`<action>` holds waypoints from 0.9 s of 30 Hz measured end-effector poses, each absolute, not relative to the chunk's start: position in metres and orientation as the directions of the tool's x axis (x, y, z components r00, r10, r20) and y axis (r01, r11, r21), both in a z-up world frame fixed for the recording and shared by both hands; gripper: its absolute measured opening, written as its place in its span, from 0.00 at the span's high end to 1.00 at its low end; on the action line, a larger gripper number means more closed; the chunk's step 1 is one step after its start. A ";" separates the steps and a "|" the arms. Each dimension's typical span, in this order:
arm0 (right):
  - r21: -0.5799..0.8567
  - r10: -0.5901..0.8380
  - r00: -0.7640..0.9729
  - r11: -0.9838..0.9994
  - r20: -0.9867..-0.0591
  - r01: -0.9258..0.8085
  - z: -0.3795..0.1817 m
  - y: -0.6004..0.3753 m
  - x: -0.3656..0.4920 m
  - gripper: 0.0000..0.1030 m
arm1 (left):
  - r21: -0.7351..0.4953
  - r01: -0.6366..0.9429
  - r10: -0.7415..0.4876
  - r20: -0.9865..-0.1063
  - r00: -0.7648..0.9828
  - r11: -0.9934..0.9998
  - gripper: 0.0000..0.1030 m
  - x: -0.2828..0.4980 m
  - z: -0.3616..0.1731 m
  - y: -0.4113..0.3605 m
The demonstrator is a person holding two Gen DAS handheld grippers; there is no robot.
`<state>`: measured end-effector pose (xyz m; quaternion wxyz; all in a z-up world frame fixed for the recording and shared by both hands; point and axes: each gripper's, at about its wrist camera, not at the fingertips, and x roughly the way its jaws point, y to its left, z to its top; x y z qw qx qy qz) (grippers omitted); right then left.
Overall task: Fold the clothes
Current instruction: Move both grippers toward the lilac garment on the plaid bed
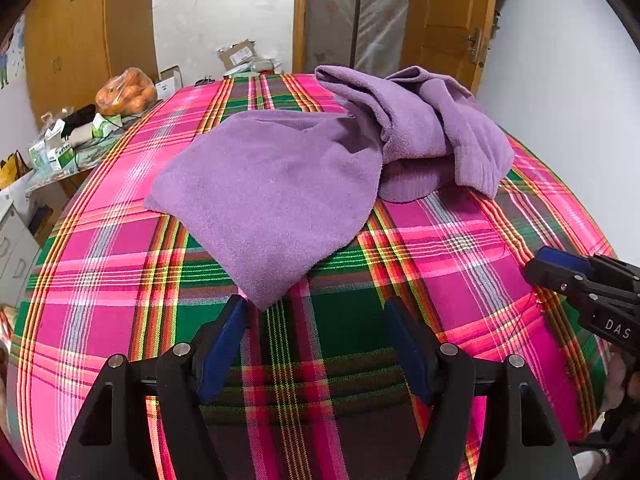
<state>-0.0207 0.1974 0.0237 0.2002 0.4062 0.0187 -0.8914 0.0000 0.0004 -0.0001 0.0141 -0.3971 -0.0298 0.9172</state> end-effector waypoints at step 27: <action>0.184 -0.378 -0.586 -0.913 -0.717 0.365 0.023 0.203 -0.022 0.69 | -0.092 0.017 0.059 -0.766 -0.640 -0.996 0.30 -0.011 0.033 -0.019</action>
